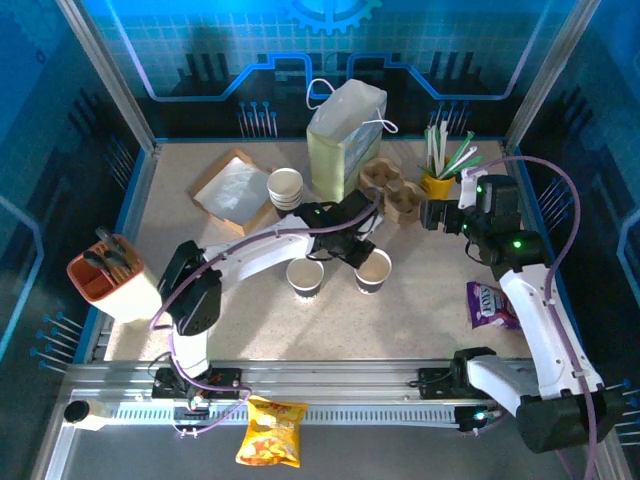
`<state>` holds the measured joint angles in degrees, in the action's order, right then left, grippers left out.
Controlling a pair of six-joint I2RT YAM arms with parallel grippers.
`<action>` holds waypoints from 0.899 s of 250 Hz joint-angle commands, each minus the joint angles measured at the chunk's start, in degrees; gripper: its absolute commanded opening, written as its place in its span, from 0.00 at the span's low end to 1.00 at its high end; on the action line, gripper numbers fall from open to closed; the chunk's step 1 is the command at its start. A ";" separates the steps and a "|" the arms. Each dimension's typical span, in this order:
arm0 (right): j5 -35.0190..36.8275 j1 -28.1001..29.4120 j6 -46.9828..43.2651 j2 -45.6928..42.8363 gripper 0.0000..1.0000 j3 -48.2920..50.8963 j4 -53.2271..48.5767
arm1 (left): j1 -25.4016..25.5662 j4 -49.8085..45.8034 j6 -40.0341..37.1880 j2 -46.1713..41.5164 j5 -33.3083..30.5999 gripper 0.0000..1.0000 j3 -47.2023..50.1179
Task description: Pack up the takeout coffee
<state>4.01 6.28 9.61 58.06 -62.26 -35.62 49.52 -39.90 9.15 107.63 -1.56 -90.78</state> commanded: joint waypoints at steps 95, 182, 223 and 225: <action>-1.06 -0.75 1.20 -1.10 0.99 1.39 -0.80 | 2.78 2.91 1.50 0.72 -2.80 0.32 1.76; -2.95 1.65 3.00 -0.48 0.99 1.07 0.83 | -1.42 4.70 2.40 -11.68 -1.44 0.61 2.62; -0.57 7.75 3.96 4.15 0.99 -0.44 2.29 | -6.91 9.23 2.93 -20.49 -0.29 0.74 8.69; -0.40 8.12 3.96 4.47 0.99 -0.61 2.35 | -7.25 9.51 2.99 -20.87 -0.18 0.75 9.09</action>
<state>2.76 10.13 11.99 59.11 -61.19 -34.63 46.02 -34.24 10.76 92.68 -3.25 -86.28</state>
